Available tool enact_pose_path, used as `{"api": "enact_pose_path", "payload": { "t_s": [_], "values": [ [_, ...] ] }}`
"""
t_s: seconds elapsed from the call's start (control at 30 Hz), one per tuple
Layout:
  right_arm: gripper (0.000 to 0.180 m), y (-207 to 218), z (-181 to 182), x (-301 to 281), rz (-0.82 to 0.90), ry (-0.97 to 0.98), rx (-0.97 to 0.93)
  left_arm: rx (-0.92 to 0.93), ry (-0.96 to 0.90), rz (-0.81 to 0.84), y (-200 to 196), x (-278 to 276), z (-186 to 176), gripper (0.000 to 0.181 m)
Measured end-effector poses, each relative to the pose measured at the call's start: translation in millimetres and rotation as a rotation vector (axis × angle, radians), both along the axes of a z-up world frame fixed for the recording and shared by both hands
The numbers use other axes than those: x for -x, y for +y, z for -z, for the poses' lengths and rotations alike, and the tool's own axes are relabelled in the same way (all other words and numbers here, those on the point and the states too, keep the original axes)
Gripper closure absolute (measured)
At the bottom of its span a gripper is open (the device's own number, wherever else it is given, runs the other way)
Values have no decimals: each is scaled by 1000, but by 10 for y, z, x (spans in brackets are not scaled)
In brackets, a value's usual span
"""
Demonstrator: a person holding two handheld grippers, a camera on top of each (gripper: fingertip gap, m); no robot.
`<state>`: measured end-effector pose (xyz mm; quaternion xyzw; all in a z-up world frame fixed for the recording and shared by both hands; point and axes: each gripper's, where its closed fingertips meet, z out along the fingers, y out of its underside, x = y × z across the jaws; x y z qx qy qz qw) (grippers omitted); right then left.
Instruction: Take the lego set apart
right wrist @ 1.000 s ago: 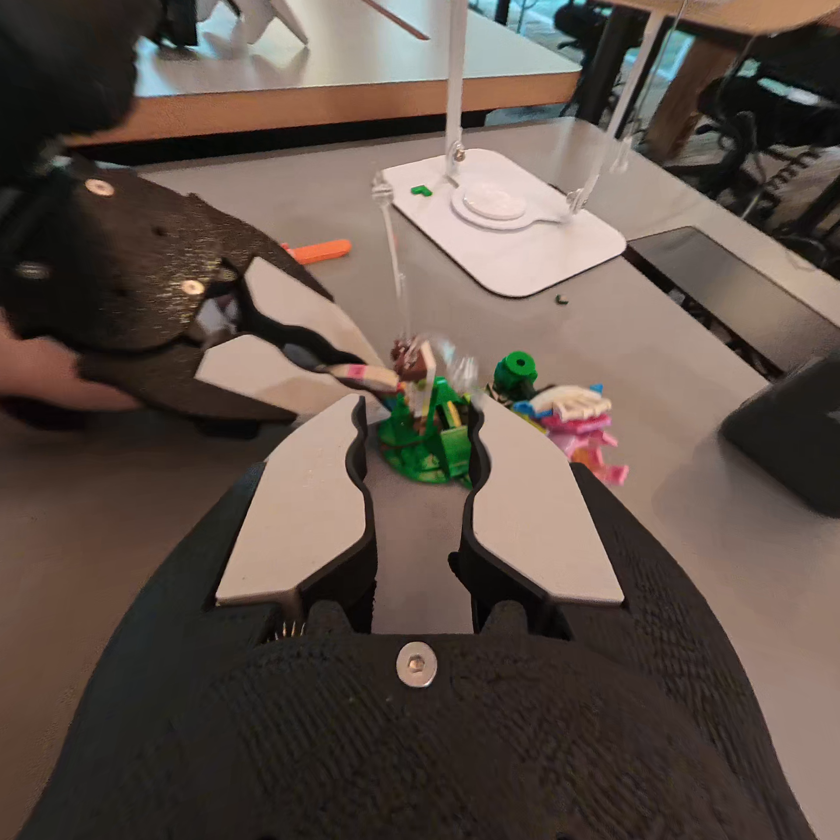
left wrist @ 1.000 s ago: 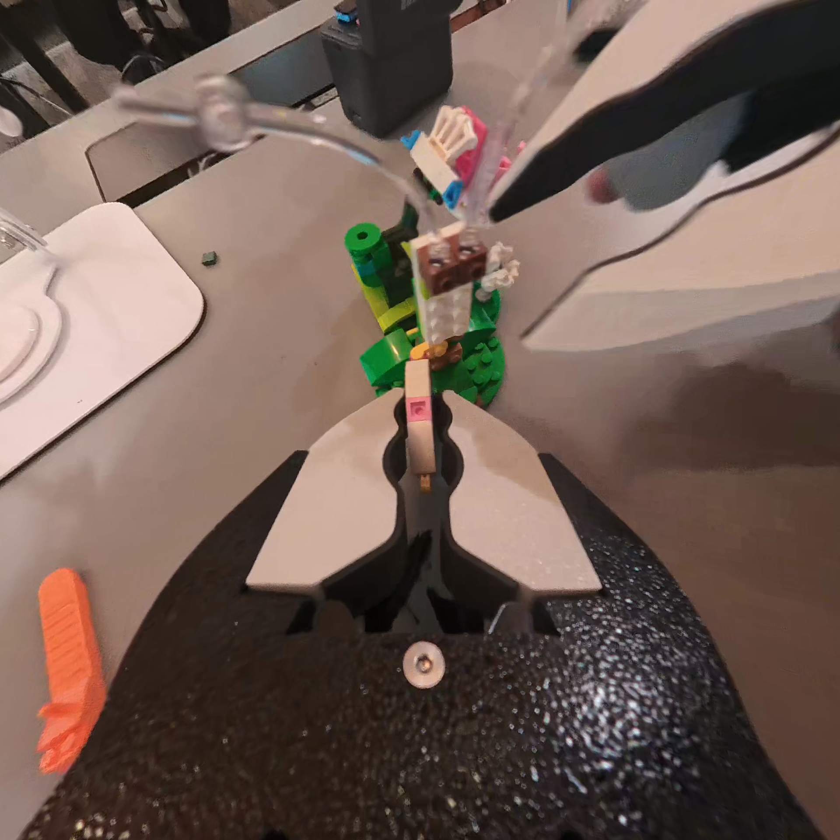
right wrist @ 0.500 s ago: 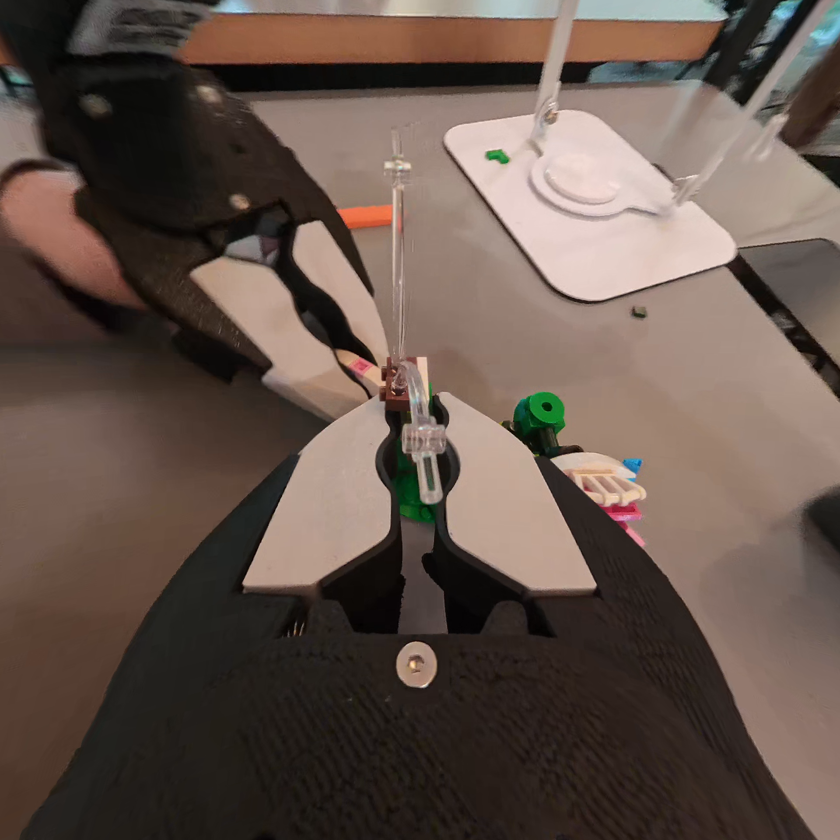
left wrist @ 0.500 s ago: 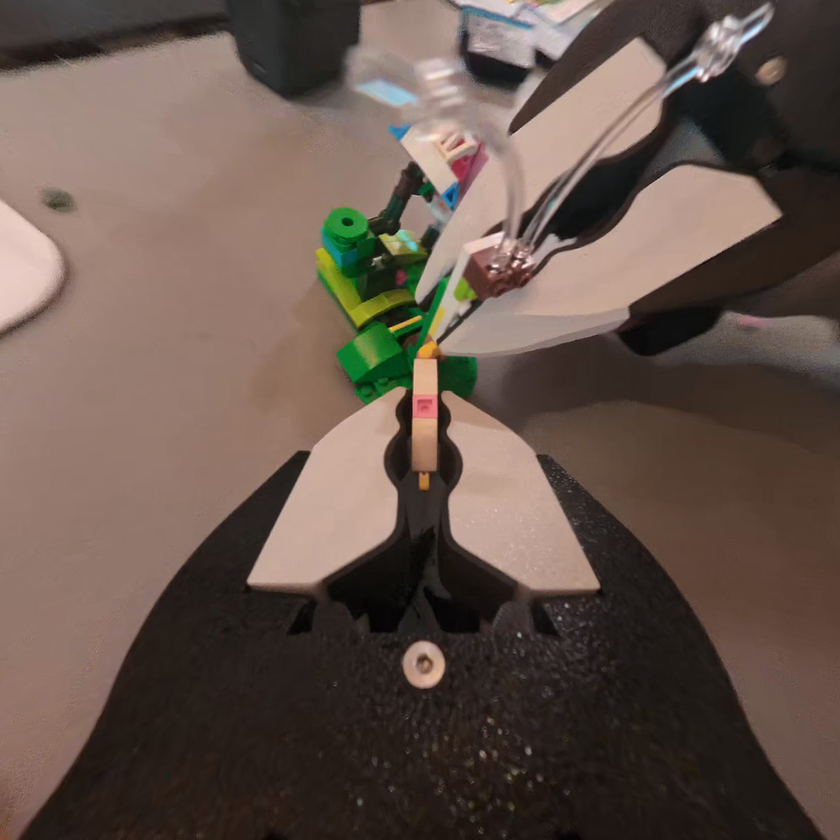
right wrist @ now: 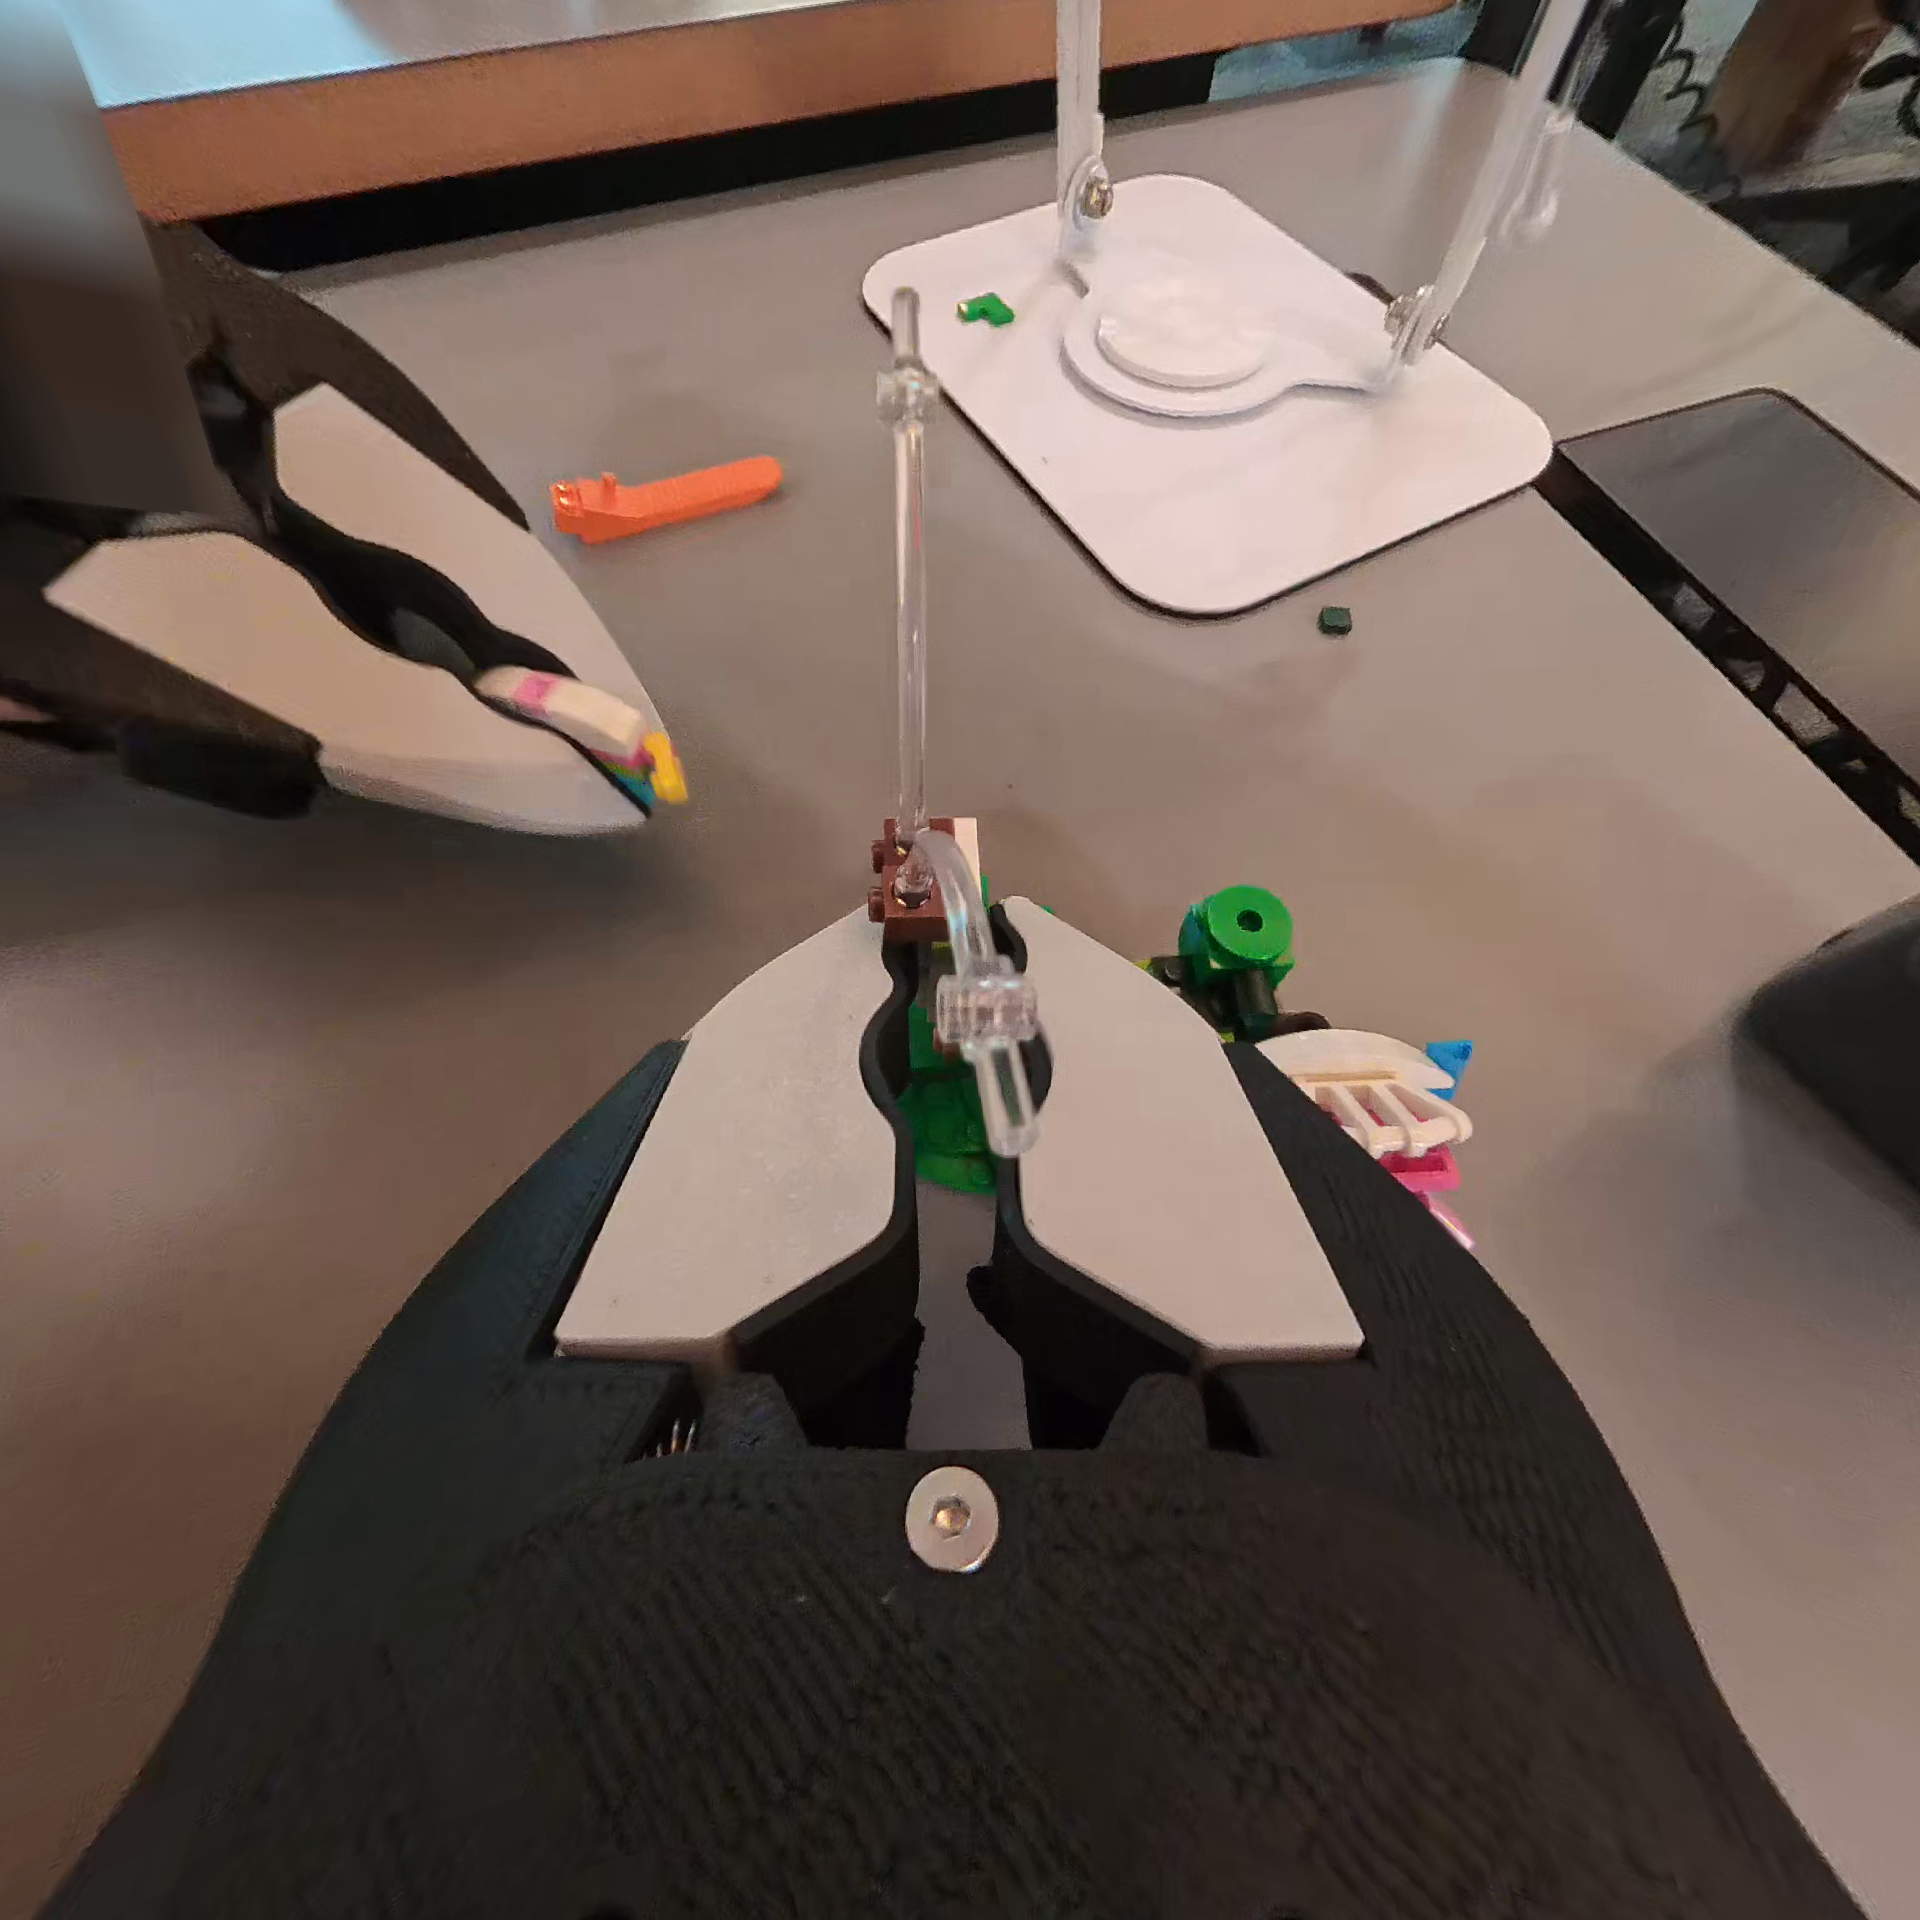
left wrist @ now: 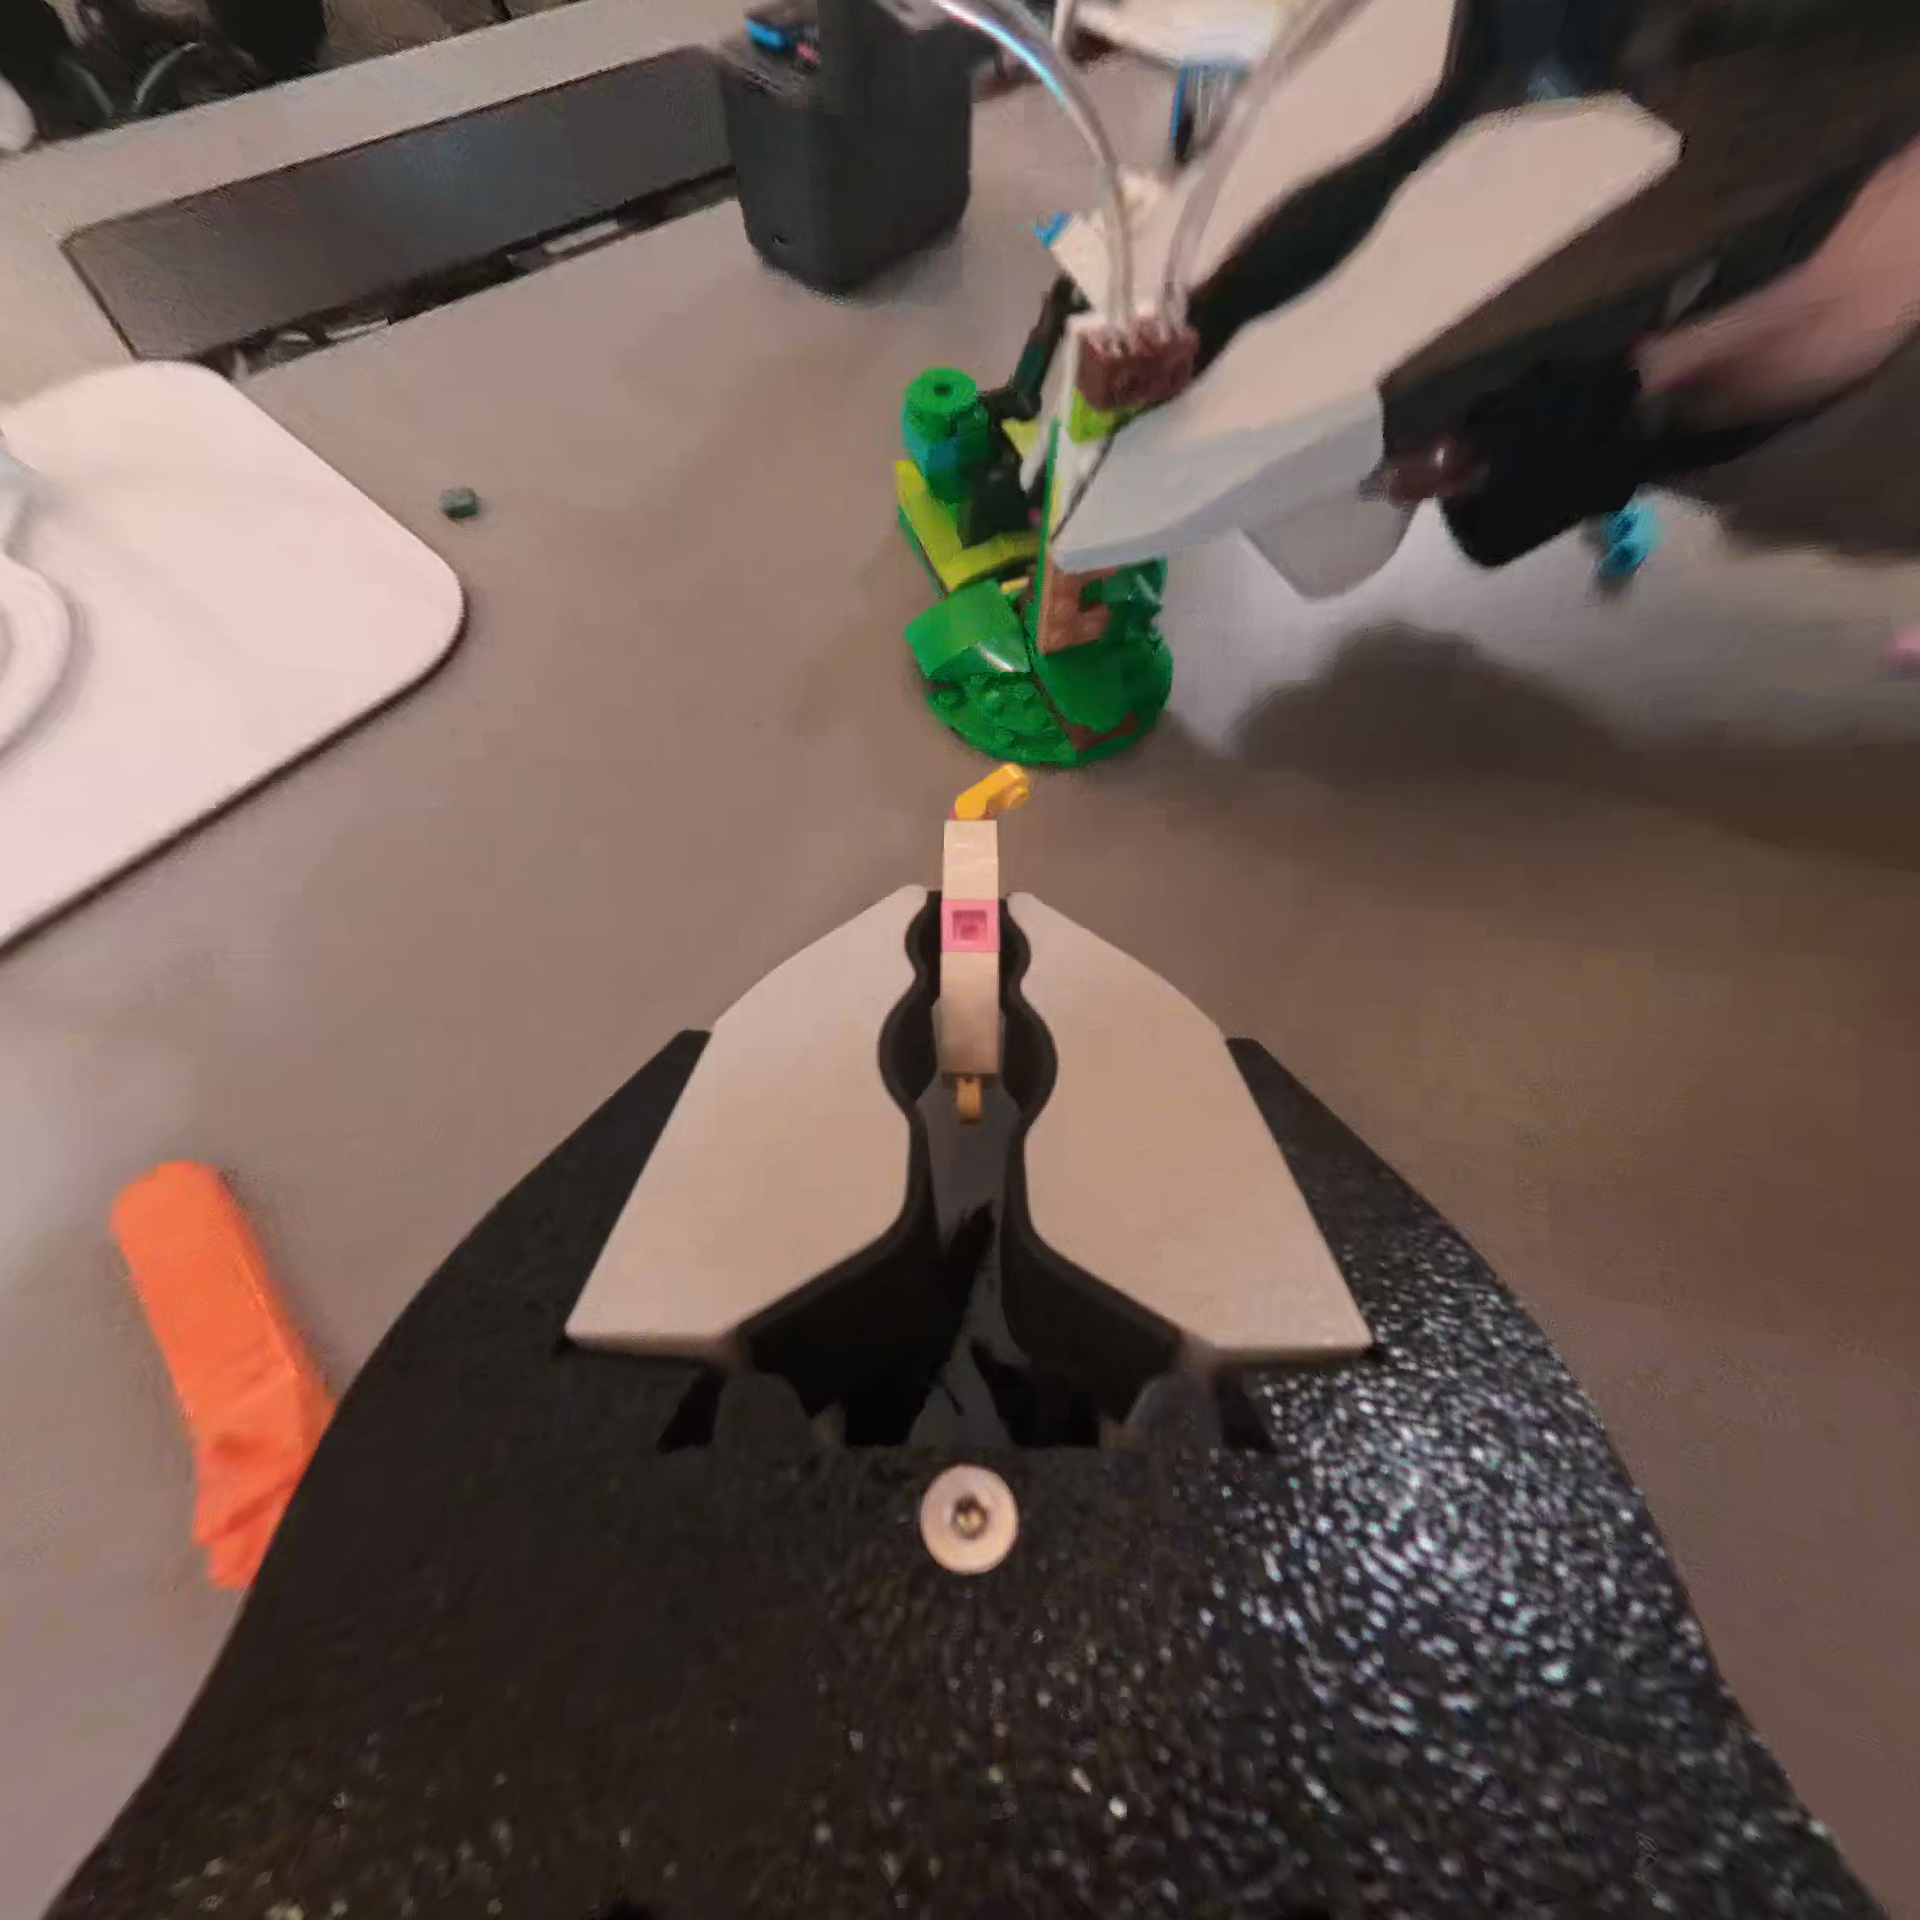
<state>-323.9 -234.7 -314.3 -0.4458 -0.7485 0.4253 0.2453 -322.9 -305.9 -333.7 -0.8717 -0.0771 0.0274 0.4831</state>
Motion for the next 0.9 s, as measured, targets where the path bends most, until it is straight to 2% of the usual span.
{"api": "enact_pose_path", "payload": {
  "t_s": [0.03,0.1,0.2,0.33,0.4,0.43,0.5,0.57,0.7,0.77,0.9],
  "values": [
    [169,-17,-3,-1,0,15,-9,-40,-45,9,-21,1,-41,173],
    [148,-77,-17,-15,-11,41,-15,-148,-132,49,-19,-30,-193,173],
    [120,-134,-104,-113,-4,44,33,-205,-165,69,-32,-37,-268,173],
    [100,167,-118,-472,149,-18,-52,-236,-214,123,25,-178,-299,173],
    [102,341,-206,-730,252,-3,-50,-269,-245,181,87,-344,-385,173],
    [113,294,-297,-866,243,32,7,-290,-261,220,131,-461,-445,173],
    [135,34,-503,-1125,138,135,138,-310,-291,312,234,-753,-538,173],
    [149,-137,-649,-1301,82,244,167,-271,-288,411,327,-1070,-527,173],
    [159,-302,-608,-1465,13,245,82,-232,-296,551,427,-1554,-489,173],
    [170,-319,-518,-1508,-8,218,27,-225,-296,582,436,-1649,-493,173],
    [173,-364,-515,-1596,-45,208,18,-250,-253,631,397,-1716,-501,173]
  ]
}}
